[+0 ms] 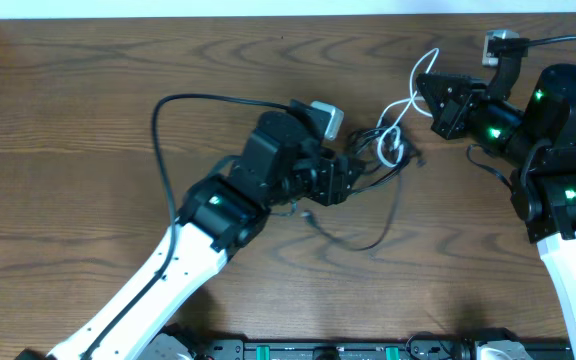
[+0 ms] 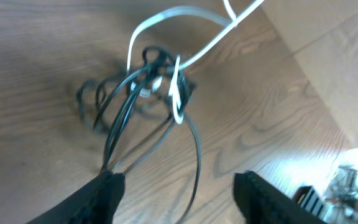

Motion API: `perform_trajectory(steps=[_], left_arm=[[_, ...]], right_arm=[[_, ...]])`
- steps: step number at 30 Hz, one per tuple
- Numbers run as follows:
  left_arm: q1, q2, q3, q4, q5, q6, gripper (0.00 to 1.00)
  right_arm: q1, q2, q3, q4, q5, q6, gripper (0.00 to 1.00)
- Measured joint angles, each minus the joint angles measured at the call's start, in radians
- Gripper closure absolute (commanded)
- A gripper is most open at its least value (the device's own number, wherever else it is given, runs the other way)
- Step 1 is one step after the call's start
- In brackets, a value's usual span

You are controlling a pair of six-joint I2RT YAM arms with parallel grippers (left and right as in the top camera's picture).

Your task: Untangle cables

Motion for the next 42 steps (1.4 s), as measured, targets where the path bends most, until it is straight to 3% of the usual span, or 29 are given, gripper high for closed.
perform_trajectory(steps=[18,36,42], left_arm=[[-0.071,0.323,-0.003,0.388,0.003,-0.024,0.46],[-0.089,0.371,-0.003,0.486,-0.057,-0.04,0.56],[-0.118,0.413,-0.003,0.501,-0.107,-0.076,0.81]], right_arm=[[0.0,0.0,0.0,-0.091,0.008,0.008,0.99],[0.0,0.0,0.0,-0.101,-0.016,0.016,0.99],[0.0,0.0,0.0,-0.106,-0.021,0.017,0.99]])
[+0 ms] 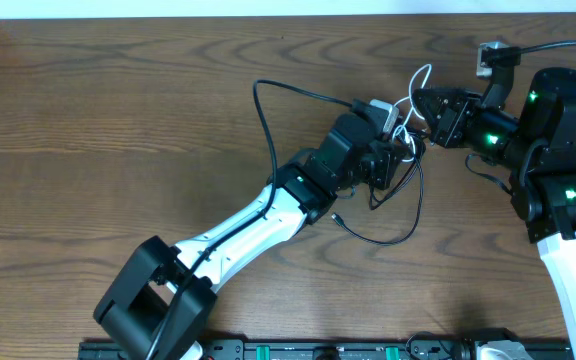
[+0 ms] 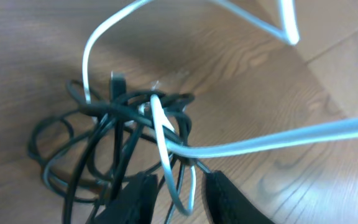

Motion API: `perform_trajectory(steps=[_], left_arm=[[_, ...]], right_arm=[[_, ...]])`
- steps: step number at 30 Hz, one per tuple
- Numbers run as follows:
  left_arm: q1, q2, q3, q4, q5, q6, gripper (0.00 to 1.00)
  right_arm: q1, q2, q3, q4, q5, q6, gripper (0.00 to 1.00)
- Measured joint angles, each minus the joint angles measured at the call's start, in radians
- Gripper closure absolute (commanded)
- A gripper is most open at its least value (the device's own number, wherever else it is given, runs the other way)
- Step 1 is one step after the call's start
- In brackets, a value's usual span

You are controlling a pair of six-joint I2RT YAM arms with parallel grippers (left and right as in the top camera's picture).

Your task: Untangle cables

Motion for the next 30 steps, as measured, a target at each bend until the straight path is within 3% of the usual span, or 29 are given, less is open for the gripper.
perform_trajectory(steps=[1,7,13,23,30], left_arm=[[-0.001,0.003,0.0,-0.001,-0.005,-0.007,0.92],[0.0,0.005,0.0,-0.005,-0.025,-0.01,0.92],[0.0,-0.037,-0.002,-0.127,-0.027,-0.005,0.93],[0.0,-0.412,-0.004,-0.238,0.0,0.075,0.93],[0.0,-0.541,-0.004,-0.34,-0.058,0.117,0.92]], right_arm=[[0.0,0.0,0.0,-0.002,0.0,0.0,0.99],[0.0,0.0,0.0,-0.012,-0.003,0.0,0.99],[0.0,0.0,0.0,-0.074,0.058,-0.001,0.99],[0.0,0.0,0.0,-0.212,0.298,-0.009,0.99],[0.0,0.002,0.0,-0.238,0.359,-0.009,0.99]])
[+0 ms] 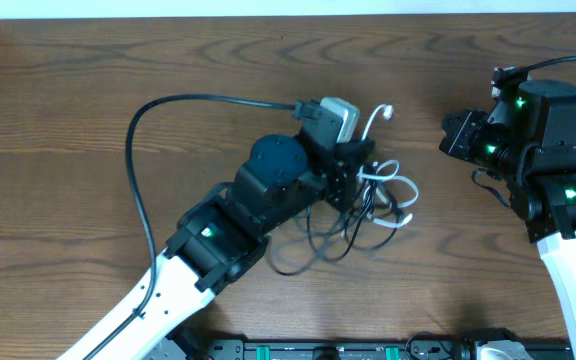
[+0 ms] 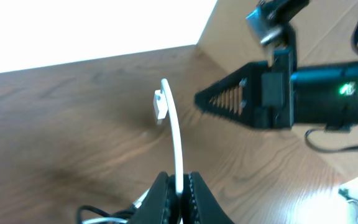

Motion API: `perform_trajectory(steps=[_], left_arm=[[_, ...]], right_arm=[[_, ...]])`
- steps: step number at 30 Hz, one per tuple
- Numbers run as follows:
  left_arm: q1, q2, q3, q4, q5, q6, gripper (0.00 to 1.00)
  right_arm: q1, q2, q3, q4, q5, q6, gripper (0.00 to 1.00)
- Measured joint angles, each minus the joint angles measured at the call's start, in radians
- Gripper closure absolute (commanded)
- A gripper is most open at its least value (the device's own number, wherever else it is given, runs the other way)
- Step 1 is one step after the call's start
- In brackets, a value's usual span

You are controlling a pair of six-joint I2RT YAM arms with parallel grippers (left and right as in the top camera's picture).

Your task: Untangle cables

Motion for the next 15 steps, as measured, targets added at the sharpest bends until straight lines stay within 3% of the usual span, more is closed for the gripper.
perform_trajectory(steps=[4,9,15], left_arm=[[0.0,-0.001,0.0,-0.111,-0.016,0.013,0.92],[0.0,0.0,-0.001,-0.115,-0.021,0.017,0.92],[0.0,0.001,-0.001,-0.106,-0.021,0.017,0.93]], right_arm=[[0.0,0.0,0.0,0.006,0.012,0.0,0.99],[0.008,0.002,0.0,-0.078,0.014,0.0,0.95],[0.049,0.025,-0.014,-0.192,-0.061,-0.088,0.71]])
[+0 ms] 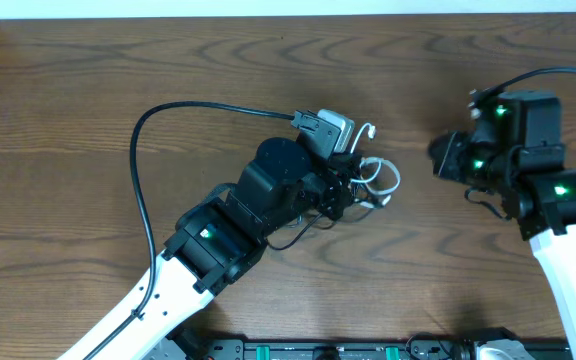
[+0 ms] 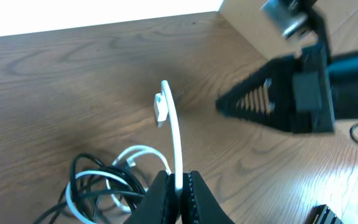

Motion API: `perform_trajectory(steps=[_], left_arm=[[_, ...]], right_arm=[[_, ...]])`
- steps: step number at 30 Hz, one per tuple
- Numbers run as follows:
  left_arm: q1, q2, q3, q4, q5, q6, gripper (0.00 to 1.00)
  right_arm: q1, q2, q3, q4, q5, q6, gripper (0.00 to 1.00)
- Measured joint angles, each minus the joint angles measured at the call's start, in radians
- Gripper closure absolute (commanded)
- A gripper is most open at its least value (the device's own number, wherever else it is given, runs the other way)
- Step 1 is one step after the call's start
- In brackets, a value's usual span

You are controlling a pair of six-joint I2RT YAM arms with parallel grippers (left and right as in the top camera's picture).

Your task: Untangle cables

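My left gripper is shut on a white cable whose plug end sticks up past the fingertips. In the overhead view that left gripper sits over the tangle of black and white cables in the middle of the table. Loops of the tangle lie below and left of the jaws in the left wrist view. My right gripper is to the right of the tangle and apart from it; in the left wrist view it points toward the white plug with its fingers together and nothing between them.
A black cord arcs from the left wrist camera across the table's left half. The wooden table fills the overhead view.
The tangle has drawn in closer under my left gripper, with fewer loops spread below it. My right arm has moved slightly left and down. The white cable end stays clamped in my left gripper.
First my left gripper was open beside the tangle while the right gripper held the white cable's end up at the far right. Then both grippers were close together at the tangle. After that my left gripper held the white end and the right gripper was apart from it, as now.
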Motion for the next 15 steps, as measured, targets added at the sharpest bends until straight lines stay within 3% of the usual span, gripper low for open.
perform_trajectory(steps=[4,7,15], left_arm=[[0.0,0.0,0.0,0.0,-0.002,0.0,0.92],[0.0,0.0,0.0,0.0,-0.002,0.0,0.92],[0.0,0.0,0.0,0.0,-0.002,0.0,0.92]], right_arm=[[0.003,0.011,-0.038,-0.005,-0.121,-0.044,0.63],[0.003,0.014,-0.067,0.004,-0.201,-0.041,0.64],[0.003,0.014,-0.162,0.14,-0.334,0.195,0.65]])
